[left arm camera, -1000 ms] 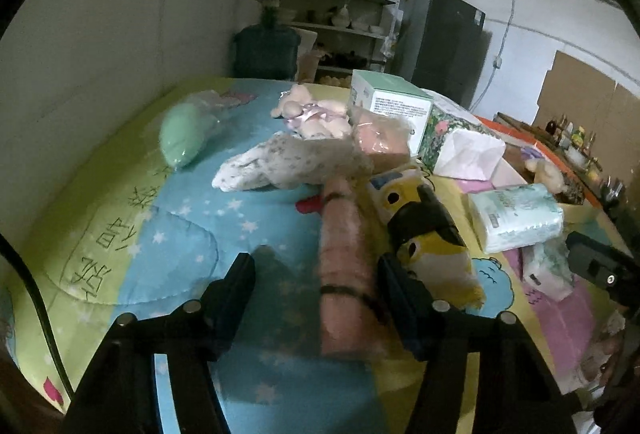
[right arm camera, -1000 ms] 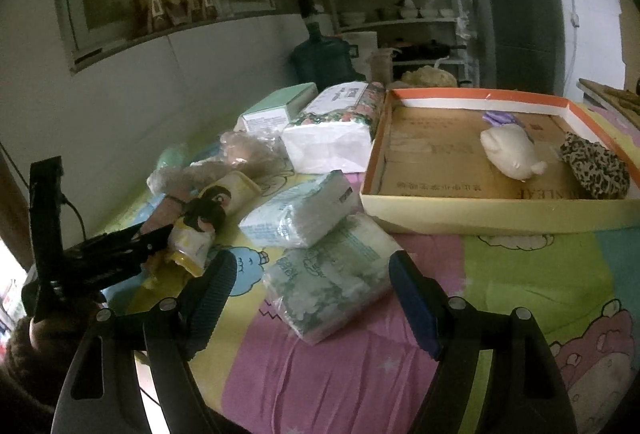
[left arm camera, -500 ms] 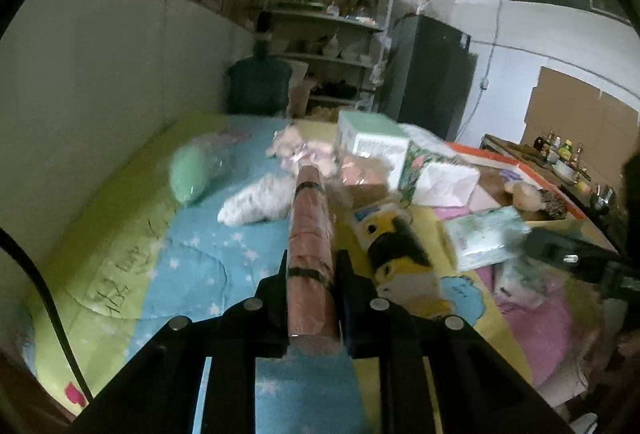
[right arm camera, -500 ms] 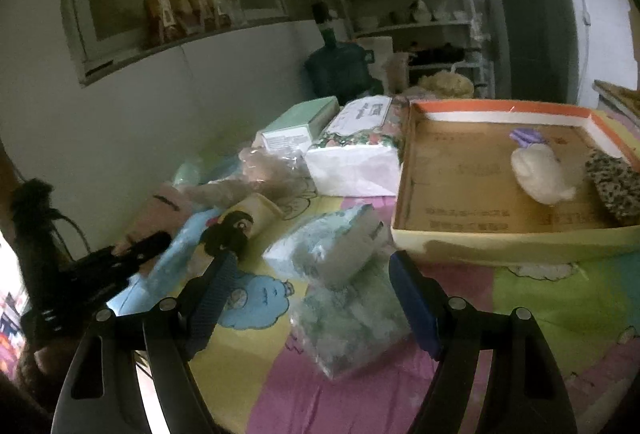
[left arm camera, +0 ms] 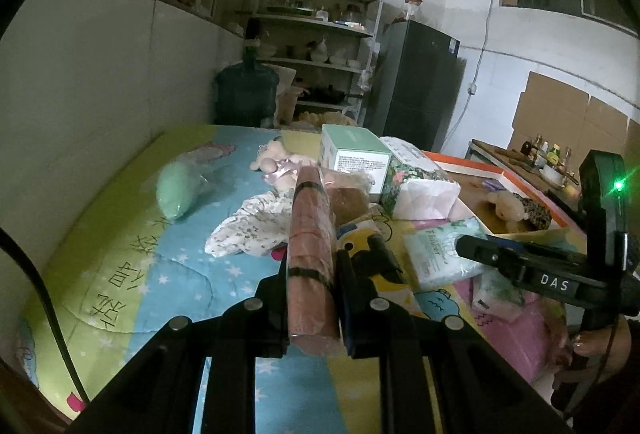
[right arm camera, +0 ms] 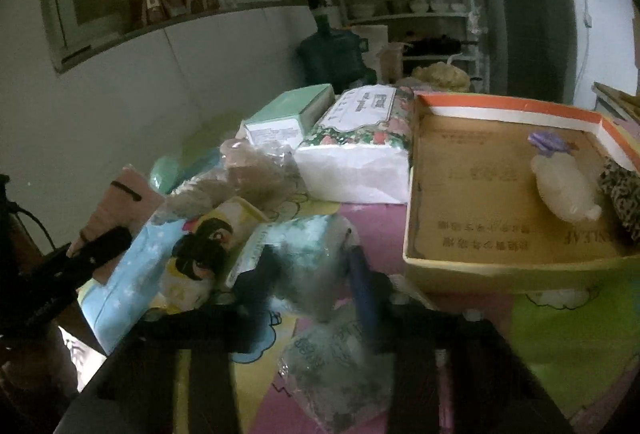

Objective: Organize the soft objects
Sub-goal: 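Carry the pink towel and tissue pack with both tools over the box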

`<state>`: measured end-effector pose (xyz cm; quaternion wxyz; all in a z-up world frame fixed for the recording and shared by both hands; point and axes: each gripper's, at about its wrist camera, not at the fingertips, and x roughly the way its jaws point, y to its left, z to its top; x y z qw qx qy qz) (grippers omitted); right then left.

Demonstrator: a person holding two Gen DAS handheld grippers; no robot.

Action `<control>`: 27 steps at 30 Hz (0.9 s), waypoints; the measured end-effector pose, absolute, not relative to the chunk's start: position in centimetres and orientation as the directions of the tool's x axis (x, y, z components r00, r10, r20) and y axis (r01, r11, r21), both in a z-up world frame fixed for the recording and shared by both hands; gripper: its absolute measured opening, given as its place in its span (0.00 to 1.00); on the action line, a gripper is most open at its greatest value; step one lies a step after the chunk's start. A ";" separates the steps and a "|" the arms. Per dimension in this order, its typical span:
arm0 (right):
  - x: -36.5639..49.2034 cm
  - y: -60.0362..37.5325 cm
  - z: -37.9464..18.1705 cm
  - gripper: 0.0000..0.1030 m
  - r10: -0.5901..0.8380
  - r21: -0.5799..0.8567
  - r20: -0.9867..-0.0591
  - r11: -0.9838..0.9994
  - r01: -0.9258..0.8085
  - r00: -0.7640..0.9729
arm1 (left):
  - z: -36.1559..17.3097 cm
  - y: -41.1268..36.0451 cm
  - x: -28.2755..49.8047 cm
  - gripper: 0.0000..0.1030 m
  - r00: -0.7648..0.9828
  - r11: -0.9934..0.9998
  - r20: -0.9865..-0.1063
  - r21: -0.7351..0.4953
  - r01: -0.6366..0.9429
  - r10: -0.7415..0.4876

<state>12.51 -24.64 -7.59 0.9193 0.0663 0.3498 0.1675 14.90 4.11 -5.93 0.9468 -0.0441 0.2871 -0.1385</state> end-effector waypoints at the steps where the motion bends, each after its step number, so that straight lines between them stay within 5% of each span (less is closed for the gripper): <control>1: 12.5 -24.5 -7.6 0.30 0.351 0.233 -0.623 0.937 -0.262 0.699 | -5.9 4.0 14.9 0.18 0.796 0.957 -0.532 -0.163 0.238 -0.288; 7: 11.9 -24.6 -6.9 0.23 0.354 0.220 -0.596 0.935 -0.278 0.721 | -5.8 3.7 15.0 0.19 0.793 0.957 -0.536 -0.161 0.243 -0.291; 27: 10.0 -29.1 -1.3 0.22 0.327 0.216 -0.416 0.942 -0.257 0.849 | -3.1 -0.7 16.7 0.18 0.793 0.948 -0.522 -0.123 0.294 -0.314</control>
